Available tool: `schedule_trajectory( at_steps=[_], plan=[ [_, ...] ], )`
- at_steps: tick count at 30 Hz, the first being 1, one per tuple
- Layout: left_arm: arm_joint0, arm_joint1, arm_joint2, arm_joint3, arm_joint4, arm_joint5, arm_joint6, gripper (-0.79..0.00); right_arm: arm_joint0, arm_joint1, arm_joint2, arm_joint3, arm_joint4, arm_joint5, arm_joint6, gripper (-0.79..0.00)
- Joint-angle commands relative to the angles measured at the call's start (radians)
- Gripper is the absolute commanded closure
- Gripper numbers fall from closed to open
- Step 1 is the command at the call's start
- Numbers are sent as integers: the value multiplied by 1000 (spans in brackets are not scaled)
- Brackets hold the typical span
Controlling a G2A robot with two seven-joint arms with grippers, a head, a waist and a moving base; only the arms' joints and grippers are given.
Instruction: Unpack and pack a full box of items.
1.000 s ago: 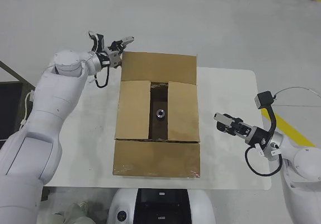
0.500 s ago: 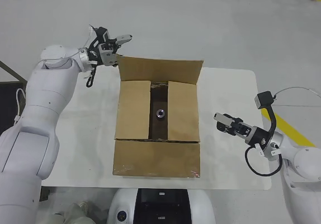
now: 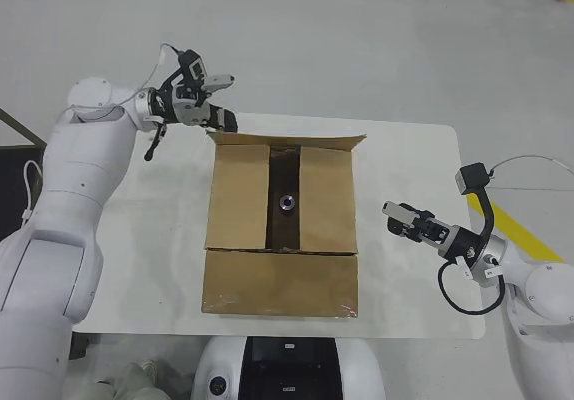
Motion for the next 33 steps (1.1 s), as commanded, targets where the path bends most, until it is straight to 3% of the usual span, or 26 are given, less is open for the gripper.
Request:
schedule_trajectory(
  at_steps=[1, 24, 33],
  plan=[
    [16, 10, 5, -32, -1, 8, 0, -785, 0, 0, 0, 0, 0, 0, 0, -785],
    [129, 135, 54, -285, -23, 71, 0, -785, 0, 0, 0, 0, 0, 0, 0, -785],
    [162, 176, 109, -321, -53, 108, 0, -785, 0, 0, 0, 0, 0, 0, 0, -785]
  ],
)
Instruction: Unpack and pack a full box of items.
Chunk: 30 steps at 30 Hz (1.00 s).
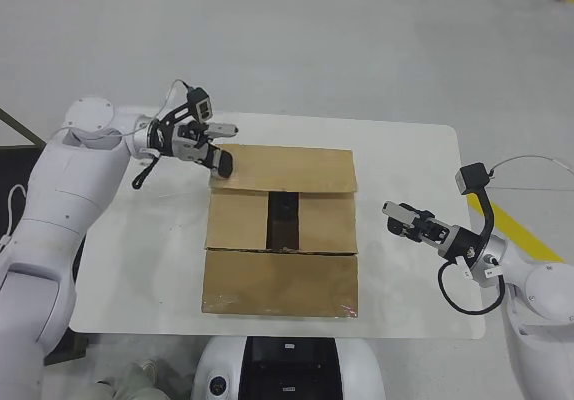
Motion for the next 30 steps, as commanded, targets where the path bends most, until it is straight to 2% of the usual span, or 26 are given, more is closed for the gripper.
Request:
schedule_trajectory(
  at_steps=[1, 13, 30],
  plan=[
    [8, 7, 12, -4, -26, 10, 0, -785, 0, 0, 0, 0, 0, 0, 0, -785],
    [-7, 28, 59, 20, -17, -4, 0, -785, 0, 0, 0, 0, 0, 0, 0, -785],
    [-19, 26, 55, 47, 60, -45, 8, -785, 0, 0, 0, 0, 0, 0, 0, -785]
  ],
)
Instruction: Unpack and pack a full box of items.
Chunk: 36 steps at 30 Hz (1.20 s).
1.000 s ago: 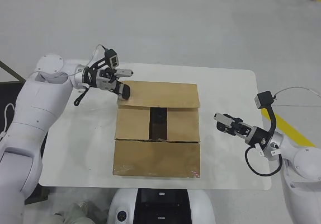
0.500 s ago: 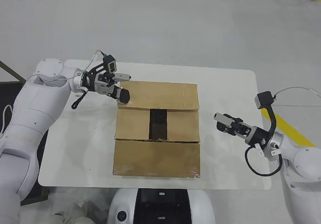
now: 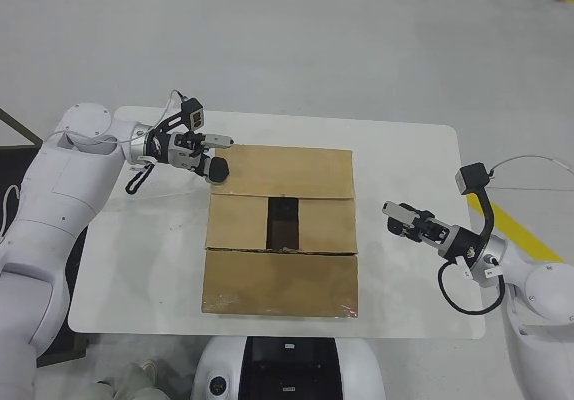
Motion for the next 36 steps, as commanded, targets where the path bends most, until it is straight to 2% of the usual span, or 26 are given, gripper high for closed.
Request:
schedule_trajectory(
  at_steps=[1, 18, 28, 36],
  plan=[
    [0, 0, 0, 0, 0, 0, 0, -785, 0, 0, 0, 0, 0, 0, 0, -785],
    [0, 0, 0, 0, 0, 0, 0, -785, -3, 0, -7, 0, 12, 8, -5, -785],
    [0, 0, 0, 0, 0, 0, 0, -785, -65, 15, 22, -2, 100, 57, 95, -785],
    [0, 0, 0, 0, 0, 0, 0, -785, -140, 26, -11, 4, 57, -34, 150, -785]
  ],
)
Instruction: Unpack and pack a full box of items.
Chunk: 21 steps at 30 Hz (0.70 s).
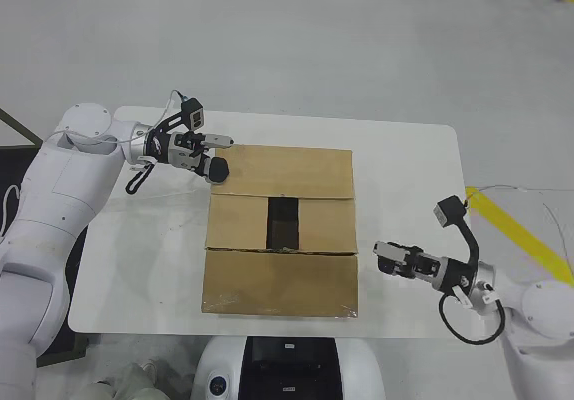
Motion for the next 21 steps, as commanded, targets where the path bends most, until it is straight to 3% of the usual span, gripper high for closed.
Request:
schedule_trajectory(
  at_steps=[1, 8, 21],
  plan=[
    [0, 0, 0, 0, 0, 0, 0, -785, -15, 2, -16, 9, -15, -27, 9, -785],
    [0, 0, 0, 0, 0, 0, 0, -785, -69, 5, -105, 16, -191, -35, -90, -785],
    [0, 0, 0, 0, 0, 0, 0, -785, -57, 8, -215, 69, -83, -14, -67, -785]
  ],
)
